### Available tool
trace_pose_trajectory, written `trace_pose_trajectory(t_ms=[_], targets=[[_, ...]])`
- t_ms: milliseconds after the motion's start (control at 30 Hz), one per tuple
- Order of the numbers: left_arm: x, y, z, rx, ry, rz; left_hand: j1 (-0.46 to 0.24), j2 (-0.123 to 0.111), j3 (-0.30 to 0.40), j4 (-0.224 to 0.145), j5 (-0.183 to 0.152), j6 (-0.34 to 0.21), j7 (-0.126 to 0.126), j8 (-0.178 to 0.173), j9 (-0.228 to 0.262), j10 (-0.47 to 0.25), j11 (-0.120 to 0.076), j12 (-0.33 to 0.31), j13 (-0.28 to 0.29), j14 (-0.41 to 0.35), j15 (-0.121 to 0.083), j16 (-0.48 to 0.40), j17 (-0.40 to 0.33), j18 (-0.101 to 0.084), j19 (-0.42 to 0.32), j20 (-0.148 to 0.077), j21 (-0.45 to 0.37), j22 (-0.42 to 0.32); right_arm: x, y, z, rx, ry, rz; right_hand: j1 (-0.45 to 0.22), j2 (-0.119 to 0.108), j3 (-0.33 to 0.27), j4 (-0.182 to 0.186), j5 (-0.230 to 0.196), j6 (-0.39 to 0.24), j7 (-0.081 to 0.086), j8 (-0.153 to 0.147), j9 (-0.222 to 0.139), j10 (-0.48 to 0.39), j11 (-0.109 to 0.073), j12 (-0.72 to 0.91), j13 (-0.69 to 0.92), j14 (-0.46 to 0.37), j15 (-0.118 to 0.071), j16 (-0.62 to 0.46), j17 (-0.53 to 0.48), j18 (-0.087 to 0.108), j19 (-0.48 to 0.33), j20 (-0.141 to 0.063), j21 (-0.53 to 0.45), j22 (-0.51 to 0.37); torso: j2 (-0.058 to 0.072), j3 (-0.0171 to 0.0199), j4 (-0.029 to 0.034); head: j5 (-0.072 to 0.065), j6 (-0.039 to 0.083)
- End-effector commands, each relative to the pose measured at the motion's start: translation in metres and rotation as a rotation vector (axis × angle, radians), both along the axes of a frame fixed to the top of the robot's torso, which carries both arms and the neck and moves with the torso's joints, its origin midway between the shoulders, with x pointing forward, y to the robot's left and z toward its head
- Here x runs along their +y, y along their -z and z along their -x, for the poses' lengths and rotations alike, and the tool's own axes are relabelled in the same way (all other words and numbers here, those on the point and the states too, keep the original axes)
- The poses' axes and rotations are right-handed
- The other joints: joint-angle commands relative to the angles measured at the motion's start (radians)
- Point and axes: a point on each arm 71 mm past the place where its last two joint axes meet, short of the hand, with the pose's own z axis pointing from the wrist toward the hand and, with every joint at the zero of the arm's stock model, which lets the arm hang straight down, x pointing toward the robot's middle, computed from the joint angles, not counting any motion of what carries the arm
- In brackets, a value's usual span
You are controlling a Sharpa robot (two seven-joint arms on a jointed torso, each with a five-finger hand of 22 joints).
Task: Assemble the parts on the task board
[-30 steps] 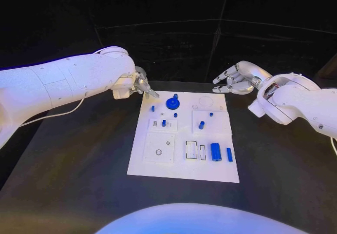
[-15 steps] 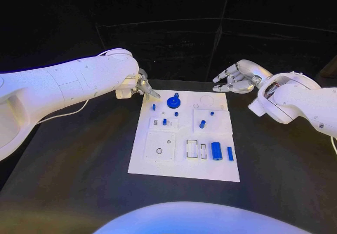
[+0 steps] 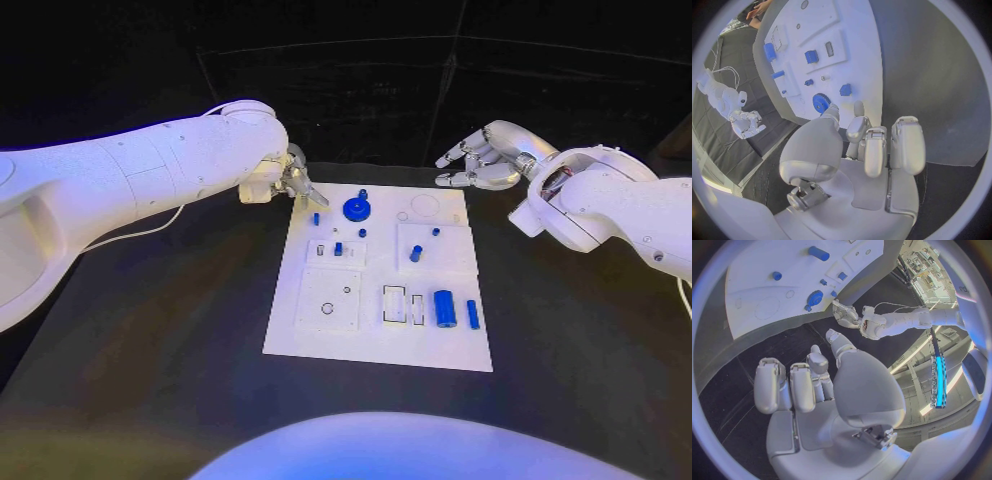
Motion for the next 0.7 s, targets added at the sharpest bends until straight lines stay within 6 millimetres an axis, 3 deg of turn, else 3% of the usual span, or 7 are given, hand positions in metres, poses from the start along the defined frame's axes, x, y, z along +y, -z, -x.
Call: trace_pose_trajectory(t_ms=[33, 700], targets=[[-0.0039, 0.0009, 0.0017, 0.020, 0.030, -0.006, 0.010, 0.000, -0.005, -0.002, -0.003, 0.009, 0.000, 0.003, -0.001, 0.008, -0.001, 0.004, 0.001, 0.106, -0.007, 0.003, 0.263, 0.000, 0.007, 0.001, 0.004, 0.001, 0.0014, -0.0014, 0.0002, -0.003, -0.009, -0.005, -0.012, 0.002, -0.005, 0.002, 0.003, 0.007, -0.002, 0.006, -0.002, -0.003, 0.001, -0.004, -0.002, 0.036, -0.006, -0.005, 0.001, 0.010, -0.007, -0.001, -0.007, -0.001, 0.000, -0.0004, -0.0005, 0.001, -0.001], [-0.0097, 0.0063, 0.0039, 0.025, 0.038, -0.002, 0.025, 0.009, -0.007, -0.007, -0.003, 0.010, 0.001, 0.000, -0.005, 0.008, -0.001, 0.003, 0.000, 0.106, -0.007, 0.003, 0.263, 0.000, 0.007, 0.001, 0.003, 0.001, 0.0020, -0.0014, -0.0001, -0.003, -0.010, -0.004, -0.011, 0.002, -0.004, 0.002, 0.004, 0.007, -0.002, 0.006, -0.002, -0.003, 0.000, -0.004, -0.003, 0.036, -0.006, -0.005, 0.000, 0.010, -0.007, -0.001, -0.007, 0.000, 0.000, -0.0004, 0.0002, 0.001, 0.000]])
